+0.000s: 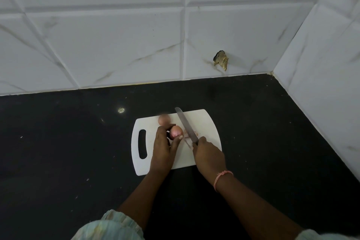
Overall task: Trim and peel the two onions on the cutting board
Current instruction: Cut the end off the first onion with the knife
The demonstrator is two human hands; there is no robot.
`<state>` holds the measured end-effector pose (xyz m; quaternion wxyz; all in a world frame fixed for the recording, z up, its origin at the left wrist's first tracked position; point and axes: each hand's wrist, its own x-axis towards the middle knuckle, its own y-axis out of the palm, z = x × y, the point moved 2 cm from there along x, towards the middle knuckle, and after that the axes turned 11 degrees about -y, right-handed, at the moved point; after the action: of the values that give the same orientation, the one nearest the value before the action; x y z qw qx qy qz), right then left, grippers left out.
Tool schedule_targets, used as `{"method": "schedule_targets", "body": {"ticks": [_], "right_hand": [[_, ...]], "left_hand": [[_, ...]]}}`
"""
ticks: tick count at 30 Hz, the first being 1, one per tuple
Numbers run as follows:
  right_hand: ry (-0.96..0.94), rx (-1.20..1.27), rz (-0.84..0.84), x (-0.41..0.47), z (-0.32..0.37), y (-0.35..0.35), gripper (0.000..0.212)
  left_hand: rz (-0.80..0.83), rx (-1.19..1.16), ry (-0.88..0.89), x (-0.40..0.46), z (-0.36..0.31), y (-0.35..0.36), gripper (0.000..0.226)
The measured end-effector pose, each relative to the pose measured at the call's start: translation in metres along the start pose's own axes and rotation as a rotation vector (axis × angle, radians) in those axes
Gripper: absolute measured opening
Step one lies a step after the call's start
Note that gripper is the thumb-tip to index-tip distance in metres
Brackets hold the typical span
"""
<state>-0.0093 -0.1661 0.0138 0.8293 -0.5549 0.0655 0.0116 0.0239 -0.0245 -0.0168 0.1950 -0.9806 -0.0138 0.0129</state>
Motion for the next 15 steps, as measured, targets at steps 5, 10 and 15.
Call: {"method": "schedule_targets", "body": {"ticks": [5,10,15], "right_hand": [[0.027,-0.044,-0.057,-0.007,-0.020,-0.019,0.030],[0.023,-0.084,-0.222,-0.008,-0.030,-0.037,0.027],[0.032,-0.020,-0.257,-0.011,-0.029,-0.042,0.028]], "left_hand": [[-0.004,-0.045,-0.070,0.003,0.004,-0.001,0.041],[0.036,-0.076,-0.025,0.003,0.004,0.000,0.048],[0.061,0.028,0.051,0.006,0.005,-0.002,0.033]]}}
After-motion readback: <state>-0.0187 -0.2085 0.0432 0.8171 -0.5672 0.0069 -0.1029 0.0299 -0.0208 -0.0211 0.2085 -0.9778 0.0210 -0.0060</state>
